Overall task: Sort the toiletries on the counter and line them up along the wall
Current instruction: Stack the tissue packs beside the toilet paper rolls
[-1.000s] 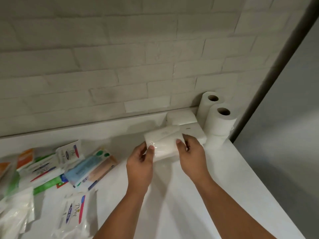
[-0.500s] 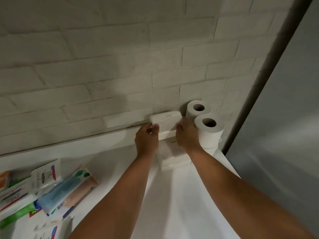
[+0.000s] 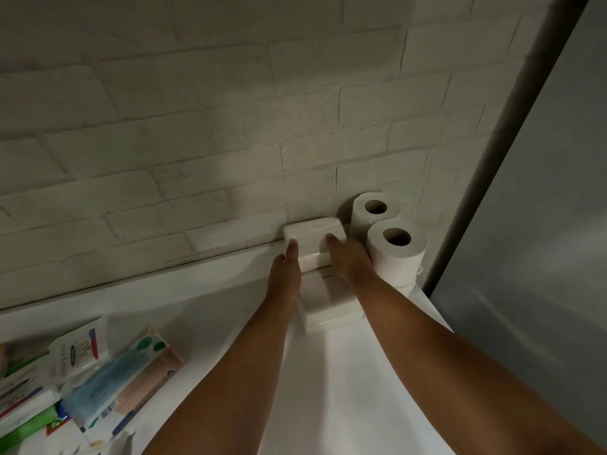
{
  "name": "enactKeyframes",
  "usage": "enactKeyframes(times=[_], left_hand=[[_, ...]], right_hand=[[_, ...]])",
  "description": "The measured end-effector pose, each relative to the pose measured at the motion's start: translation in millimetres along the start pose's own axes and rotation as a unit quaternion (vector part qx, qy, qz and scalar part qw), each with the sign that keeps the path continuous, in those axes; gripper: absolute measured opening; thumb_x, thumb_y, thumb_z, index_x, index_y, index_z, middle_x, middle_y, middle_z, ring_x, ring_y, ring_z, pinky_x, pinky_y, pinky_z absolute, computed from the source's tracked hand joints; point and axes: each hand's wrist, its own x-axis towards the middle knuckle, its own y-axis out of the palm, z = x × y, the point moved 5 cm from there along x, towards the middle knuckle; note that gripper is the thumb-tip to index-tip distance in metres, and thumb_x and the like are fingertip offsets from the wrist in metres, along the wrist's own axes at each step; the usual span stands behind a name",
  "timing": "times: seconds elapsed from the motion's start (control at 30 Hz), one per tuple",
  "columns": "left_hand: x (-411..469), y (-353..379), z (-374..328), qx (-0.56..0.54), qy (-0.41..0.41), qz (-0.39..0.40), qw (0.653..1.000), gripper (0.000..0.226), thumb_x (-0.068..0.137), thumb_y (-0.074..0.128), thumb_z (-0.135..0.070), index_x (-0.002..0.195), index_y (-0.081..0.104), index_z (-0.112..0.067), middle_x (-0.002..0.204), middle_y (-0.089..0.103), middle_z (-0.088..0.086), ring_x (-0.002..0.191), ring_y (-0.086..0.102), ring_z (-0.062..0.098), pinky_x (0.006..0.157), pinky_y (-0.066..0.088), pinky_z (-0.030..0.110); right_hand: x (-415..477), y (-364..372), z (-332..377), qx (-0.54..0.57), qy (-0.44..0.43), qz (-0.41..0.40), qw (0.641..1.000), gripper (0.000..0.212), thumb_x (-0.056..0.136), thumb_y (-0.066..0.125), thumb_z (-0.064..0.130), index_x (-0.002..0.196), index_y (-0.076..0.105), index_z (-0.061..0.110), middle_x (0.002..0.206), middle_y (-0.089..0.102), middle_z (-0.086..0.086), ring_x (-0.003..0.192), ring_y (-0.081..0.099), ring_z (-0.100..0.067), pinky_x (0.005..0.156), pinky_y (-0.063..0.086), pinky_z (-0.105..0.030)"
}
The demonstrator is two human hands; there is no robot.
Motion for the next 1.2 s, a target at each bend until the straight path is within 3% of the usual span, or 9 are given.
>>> enactKeyframes(times=[0.07, 0.23, 0.33, 0.53, 0.67, 0.83, 1.03, 1.13, 1.2], left_hand=[[-13.2, 2.8, -0.8, -0.038, -0.048, 0.025, 0.998, 0.114, 0.042, 0.046, -0.105, 0.125, 0.064, -0.029, 0.12, 0.071, 0.004, 0.107, 0.068, 0.029, 0.099, 0.052, 0.051], [-52.1, 8.2, -16.0, -0.096, -0.072, 0.082, 0.989, 0.078, 0.074, 0.044, -0.089, 0.118, 0.068, -0.029, 0.104, 0.077, 0.005, 0.098, 0.073, 0.028, 0.095, 0.056, 0.048], [-49.9, 9.7, -15.7, -0.114, -0.072, 0.083, 0.987, 0.077, 0.075, 0.044, -0.088, 0.118, 0.068, -0.028, 0.101, 0.078, 0.007, 0.094, 0.074, 0.029, 0.092, 0.058, 0.05], [-48.7, 9.1, -14.4, -0.134, -0.08, 0.083, 0.984, 0.086, 0.066, 0.047, -0.091, 0.12, 0.067, -0.027, 0.099, 0.078, 0.009, 0.093, 0.075, 0.031, 0.091, 0.057, 0.053], [-50.6, 8.4, -15.5, -0.14, -0.076, 0.078, 0.984, 0.079, 0.074, 0.044, -0.089, 0.118, 0.067, -0.027, 0.098, 0.078, 0.009, 0.092, 0.075, 0.032, 0.09, 0.058, 0.054], [-44.3, 8.0, -10.6, -0.124, -0.076, 0.065, 0.987, 0.099, 0.054, 0.045, -0.098, 0.123, 0.065, -0.03, 0.105, 0.077, 0.007, 0.096, 0.074, 0.031, 0.092, 0.057, 0.051], [-47.7, 2.2, -12.5, -0.132, -0.063, 0.066, 0.987, 0.085, 0.066, 0.051, -0.09, 0.116, 0.068, -0.024, 0.099, 0.078, 0.007, 0.095, 0.074, 0.031, 0.092, 0.057, 0.052], [-49.9, -6.0, -17.8, -0.097, -0.065, 0.044, 0.992, 0.106, 0.055, 0.05, -0.098, 0.127, 0.064, -0.022, 0.12, 0.072, 0.009, 0.108, 0.069, 0.032, 0.1, 0.052, 0.051], [-50.2, -13.3, -23.7, -0.054, -0.047, 0.021, 0.997, 0.108, 0.065, 0.043, -0.098, 0.139, 0.055, -0.021, 0.144, 0.056, 0.007, 0.128, 0.057, 0.033, 0.111, 0.042, 0.05]], right_hand=[[1.1, 0.6, -3.3, 0.021, 0.019, 0.01, 1.0, 0.046, 0.091, 0.047, 0.05, 0.113, 0.061, 0.013, 0.1, 0.063, -0.003, 0.101, 0.058, -0.024, 0.093, 0.045, -0.037], [0.9, 3.0, -14.9, 0.059, 0.069, 0.045, 0.995, 0.068, 0.088, 0.048, 0.066, 0.129, 0.054, 0.013, 0.113, 0.057, -0.003, 0.107, 0.053, -0.023, 0.1, 0.041, -0.037], [2.8, 5.2, -18.4, 0.061, 0.071, 0.069, 0.993, 0.075, 0.085, 0.046, 0.074, 0.13, 0.055, 0.014, 0.124, 0.06, -0.004, 0.115, 0.055, -0.025, 0.107, 0.04, -0.041], [6.1, 6.2, -20.2, 0.075, 0.071, 0.082, 0.991, 0.081, 0.079, 0.046, 0.079, 0.131, 0.056, 0.017, 0.125, 0.062, -0.004, 0.117, 0.056, -0.025, 0.108, 0.04, -0.044], [4.8, 7.7, -20.6, 0.056, 0.06, 0.094, 0.992, 0.082, 0.083, 0.039, 0.079, 0.134, 0.053, 0.016, 0.132, 0.058, -0.006, 0.123, 0.052, -0.026, 0.111, 0.037, -0.045], [5.3, 7.7, -17.1, 0.04, 0.049, 0.104, 0.993, 0.073, 0.089, 0.034, 0.075, 0.127, 0.054, 0.016, 0.126, 0.059, -0.005, 0.117, 0.053, -0.025, 0.109, 0.038, -0.044], [4.0, 4.4, -11.8, 0.031, 0.035, 0.051, 0.998, 0.07, 0.09, 0.044, 0.067, 0.13, 0.053, 0.01, 0.117, 0.059, -0.005, 0.11, 0.054, -0.025, 0.1, 0.041, -0.039], [1.1, 1.9, -1.0, 0.023, -0.012, 0.013, 1.0, 0.07, 0.091, 0.047, 0.059, 0.142, 0.04, 0.012, 0.135, 0.053, -0.008, 0.123, 0.049, -0.028, 0.104, 0.04, -0.042], [-3.9, 1.3, 10.9, -0.018, -0.072, -0.011, 0.997, 0.076, 0.09, 0.048, 0.058, 0.15, 0.027, 0.016, 0.148, 0.043, -0.01, 0.136, 0.039, -0.032, 0.112, 0.033, -0.048]])
